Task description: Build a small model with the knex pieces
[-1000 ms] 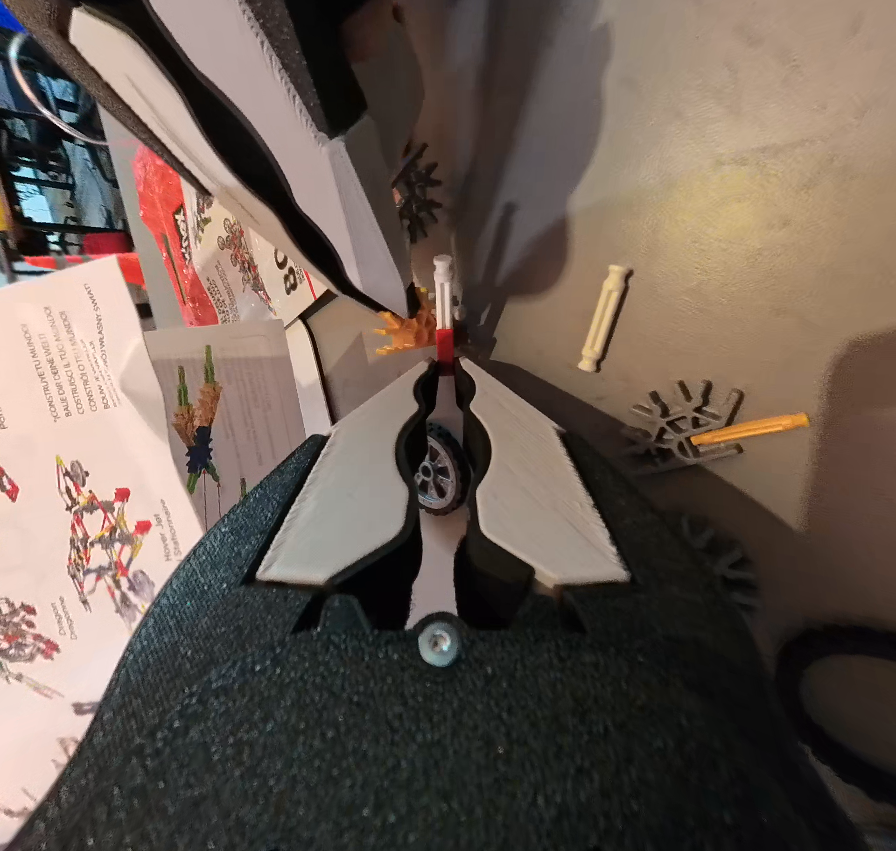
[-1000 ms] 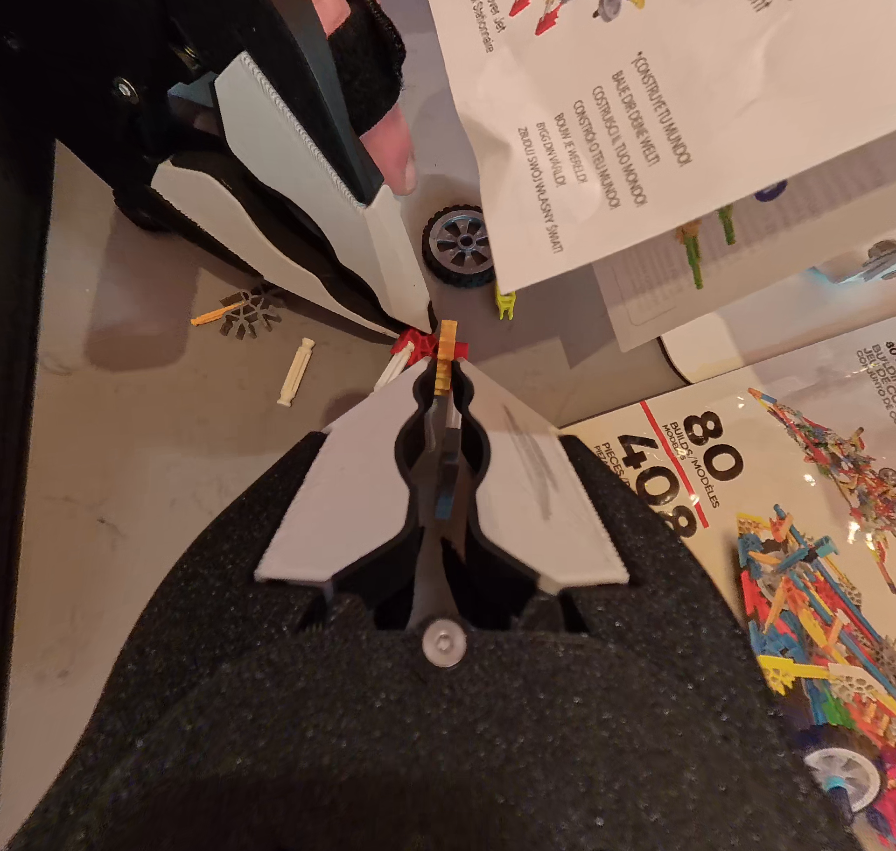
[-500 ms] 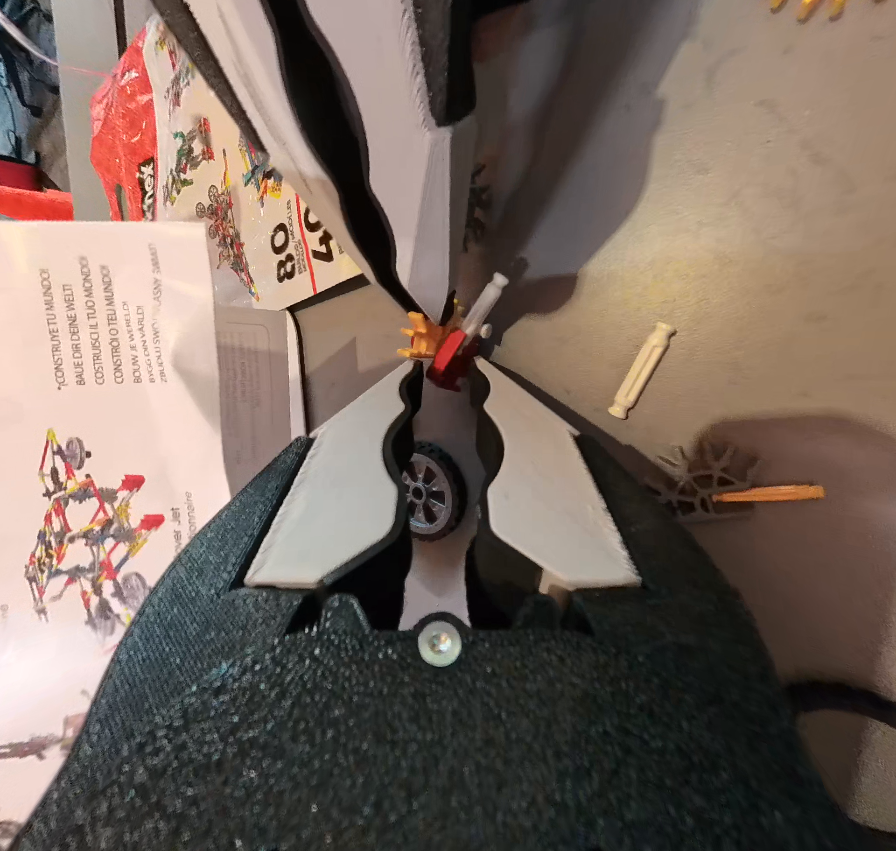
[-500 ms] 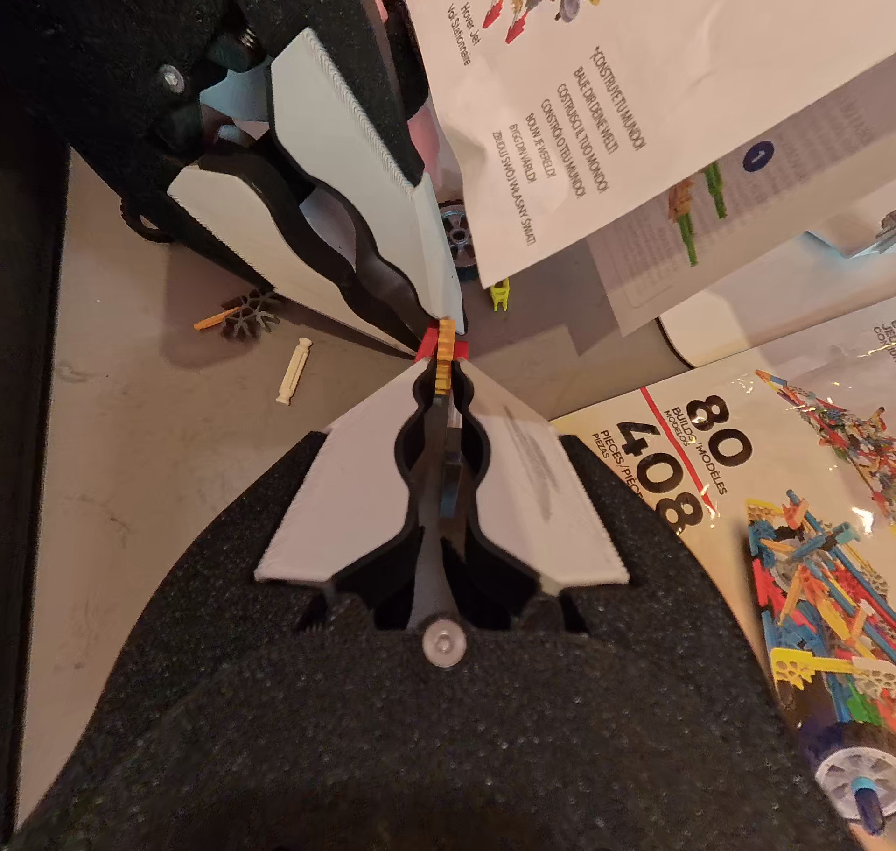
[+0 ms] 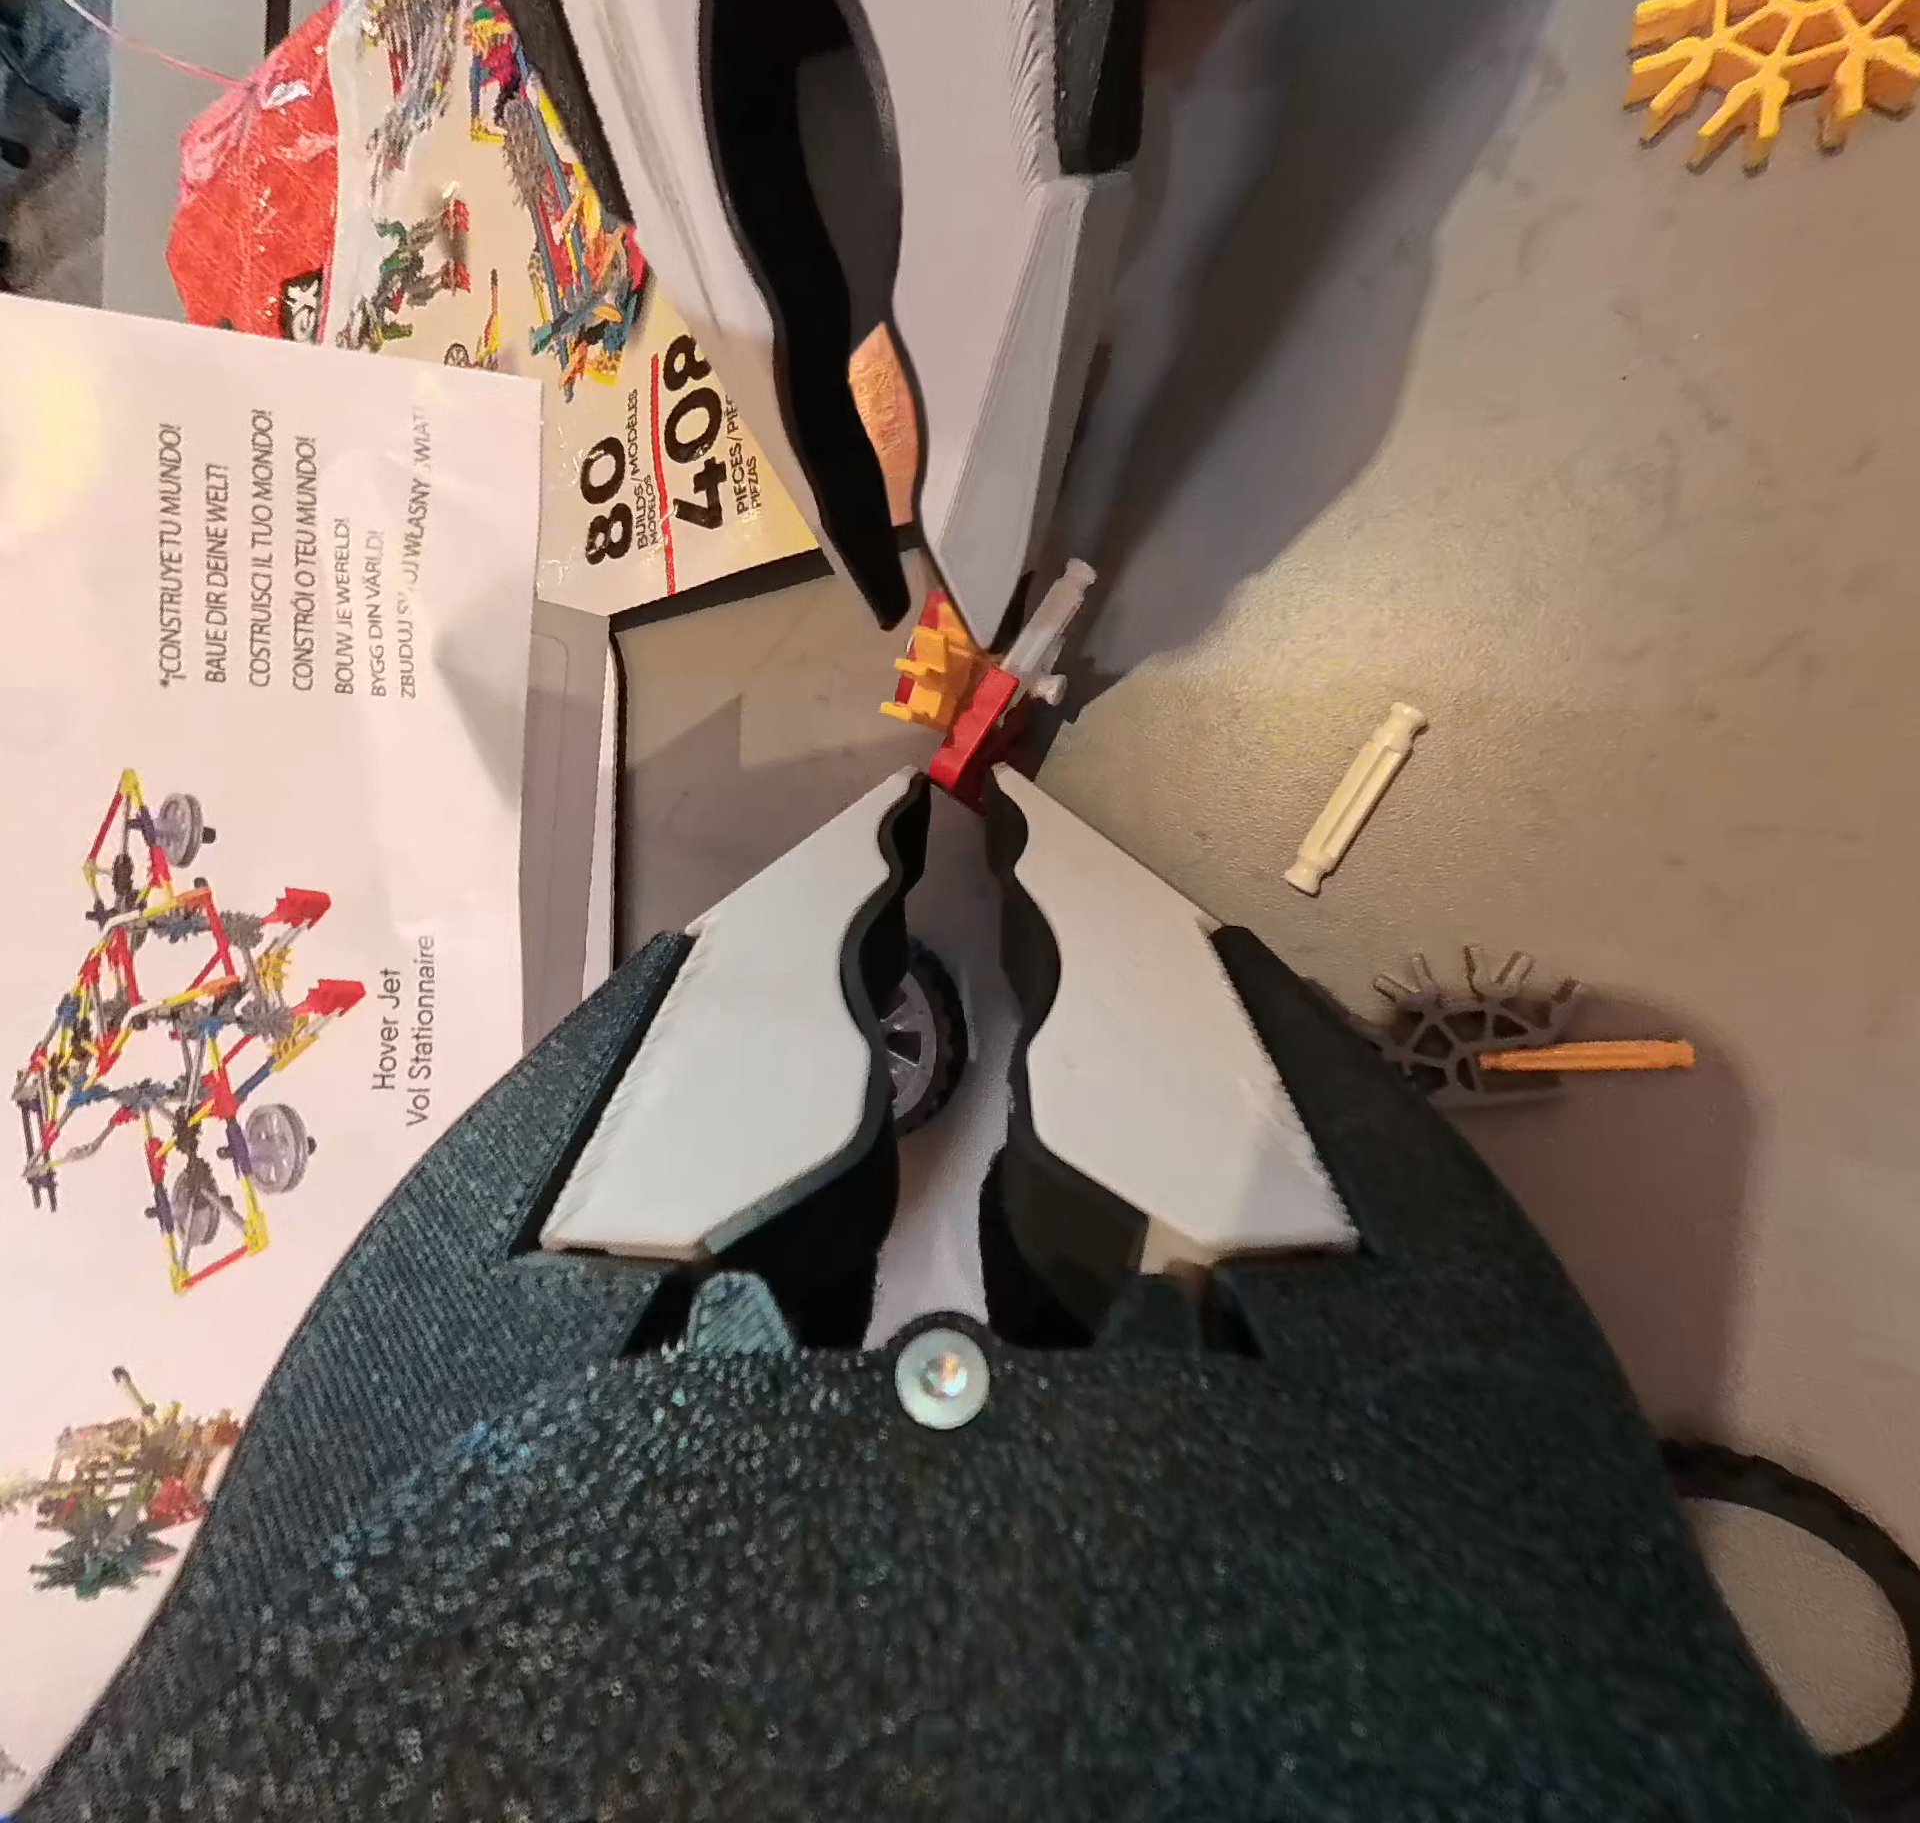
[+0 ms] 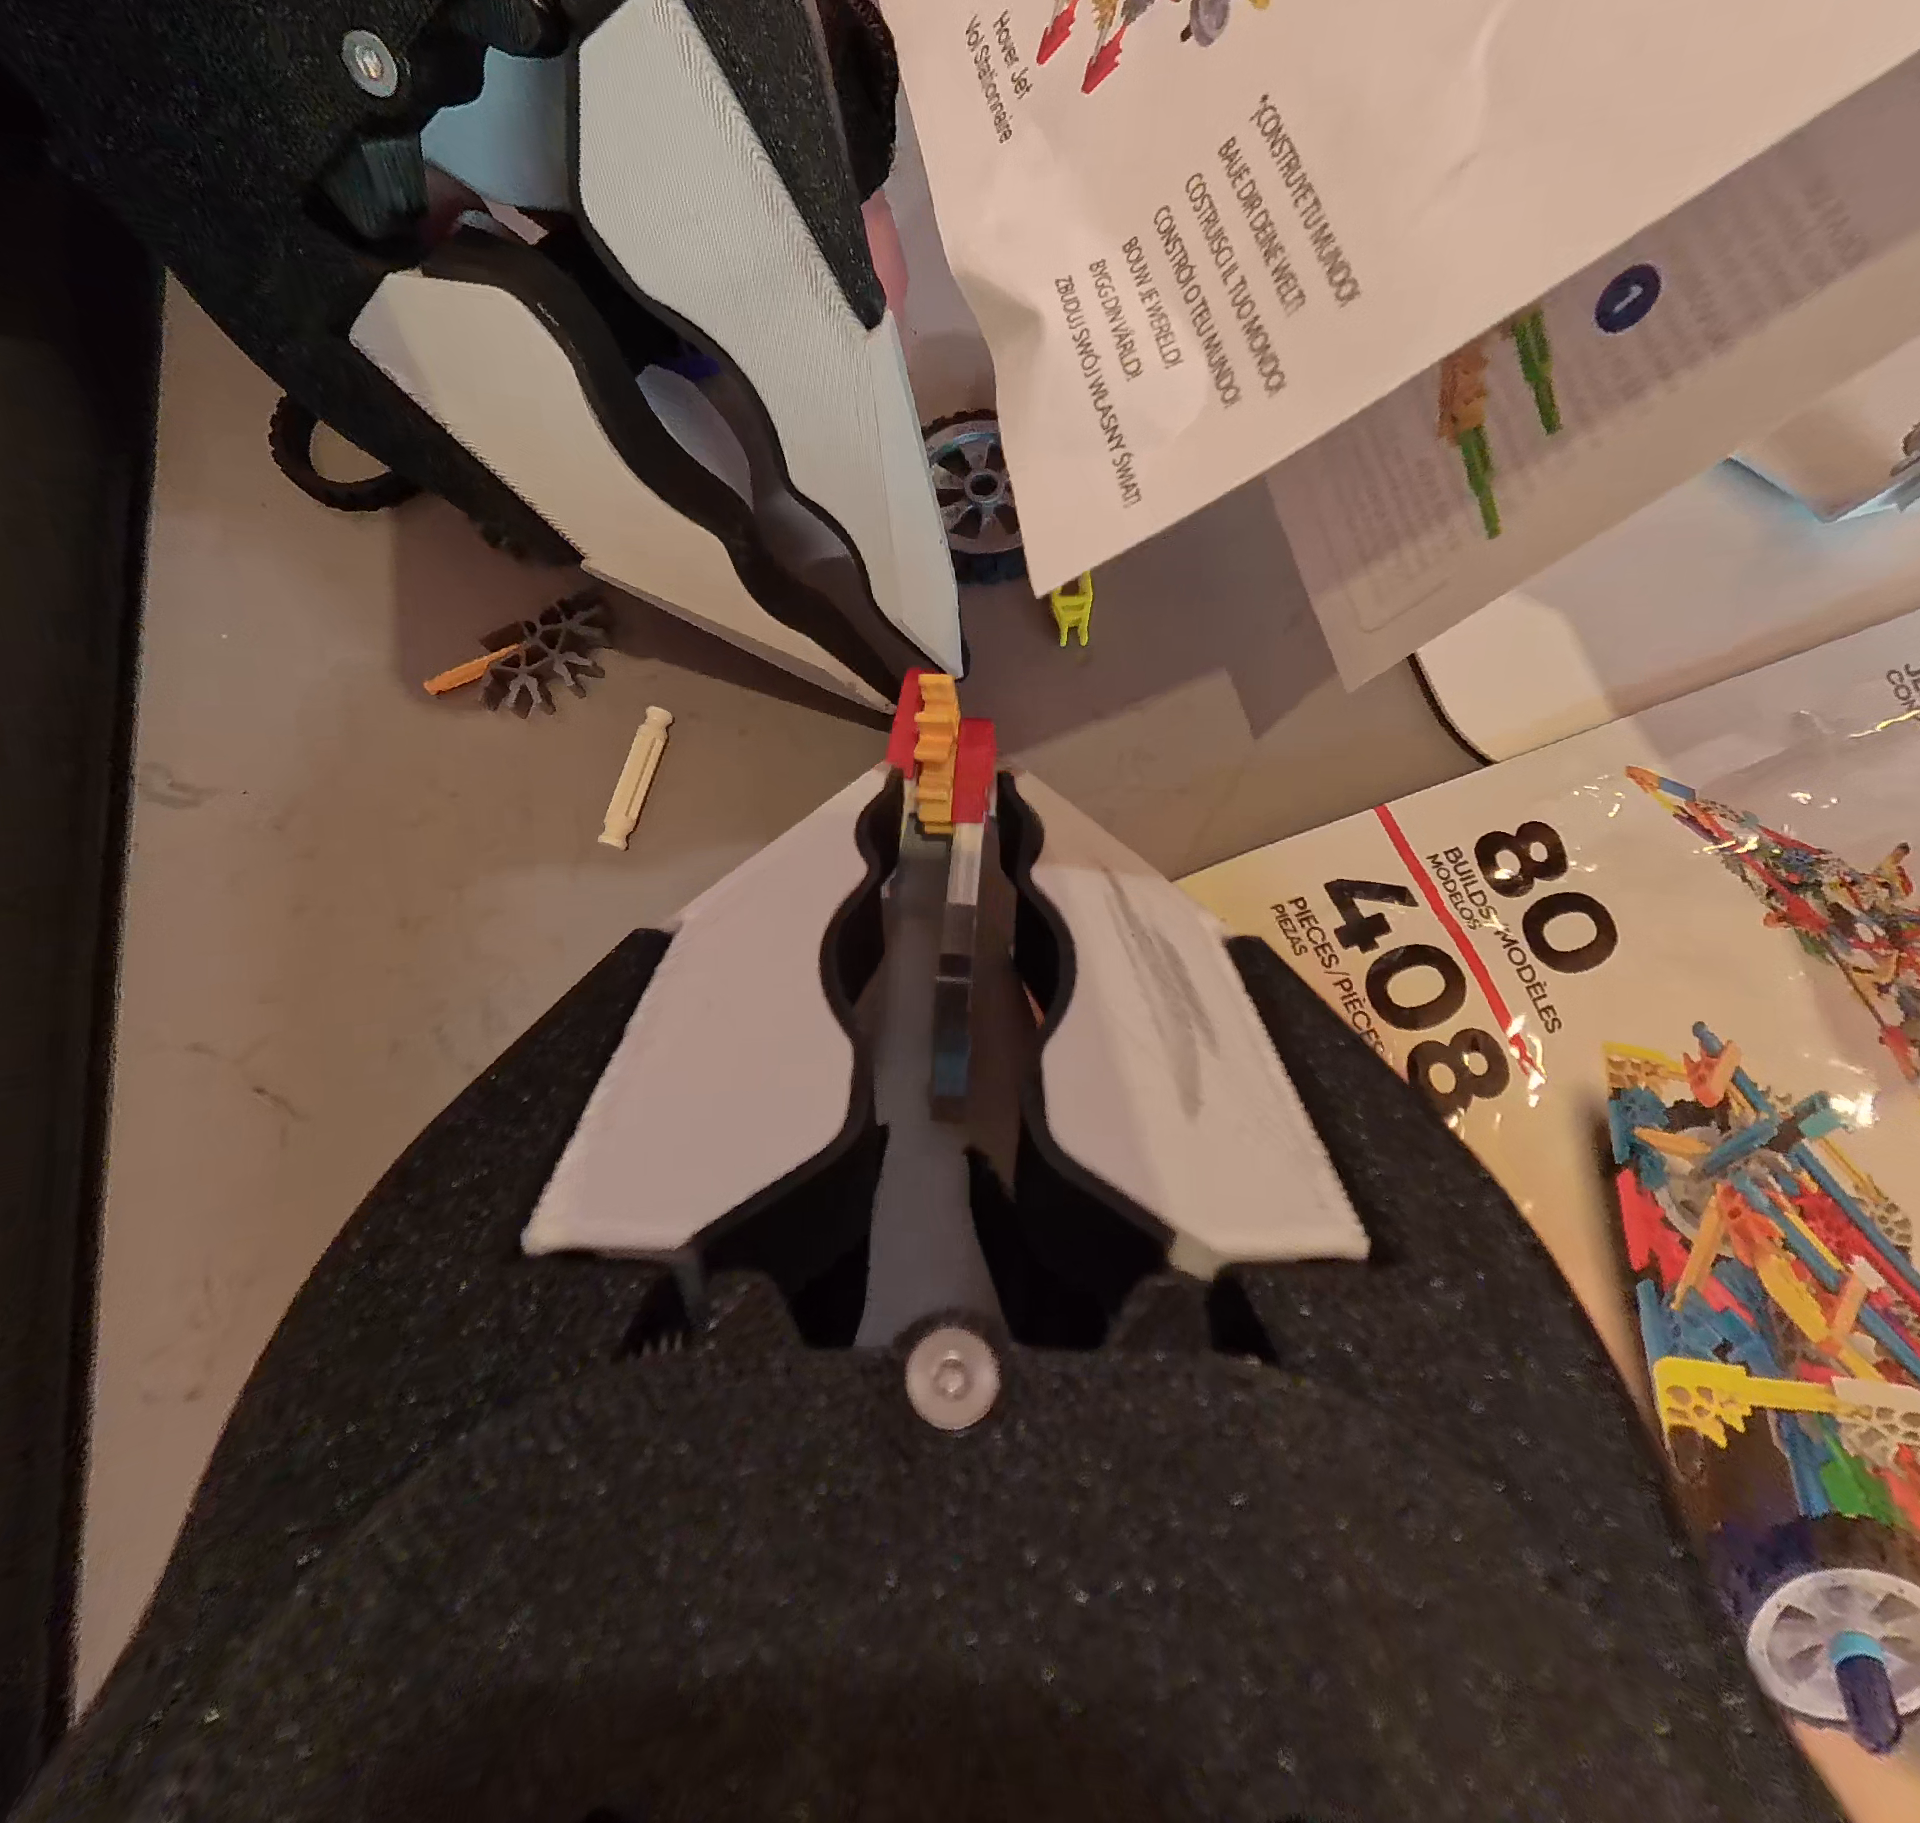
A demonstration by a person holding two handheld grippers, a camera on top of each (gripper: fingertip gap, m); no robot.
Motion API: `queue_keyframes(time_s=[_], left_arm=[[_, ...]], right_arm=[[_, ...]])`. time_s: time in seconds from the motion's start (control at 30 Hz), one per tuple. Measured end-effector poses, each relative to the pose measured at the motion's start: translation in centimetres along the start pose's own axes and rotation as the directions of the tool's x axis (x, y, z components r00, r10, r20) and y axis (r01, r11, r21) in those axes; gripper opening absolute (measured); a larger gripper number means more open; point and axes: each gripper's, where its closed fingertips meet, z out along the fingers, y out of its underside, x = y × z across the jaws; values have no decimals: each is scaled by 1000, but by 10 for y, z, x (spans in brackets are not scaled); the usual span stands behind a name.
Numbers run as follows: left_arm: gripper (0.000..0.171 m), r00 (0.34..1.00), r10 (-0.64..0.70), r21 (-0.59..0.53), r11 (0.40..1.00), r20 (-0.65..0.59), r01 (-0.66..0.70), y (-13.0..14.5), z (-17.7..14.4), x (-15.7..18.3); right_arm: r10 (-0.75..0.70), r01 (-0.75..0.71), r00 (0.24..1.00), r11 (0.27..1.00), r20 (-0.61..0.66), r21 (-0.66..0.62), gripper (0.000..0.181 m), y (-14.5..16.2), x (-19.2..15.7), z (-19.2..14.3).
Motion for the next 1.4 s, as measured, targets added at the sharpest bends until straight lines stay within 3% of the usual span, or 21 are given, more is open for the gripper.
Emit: queue_keyframes(time_s=[0.93, 1.4], left_arm=[[5, 993, -113, 159, 980, -36, 118, -19, -3, -4], [5, 983, -163, 269, 946, -83, 180, -31, -6, -4]], right_arm=[[100, -99, 995, 994, 7, -40, 5, 22, 8, 1], [293, -293, 946, 956, 141, -25, 4, 24, 7, -11]])
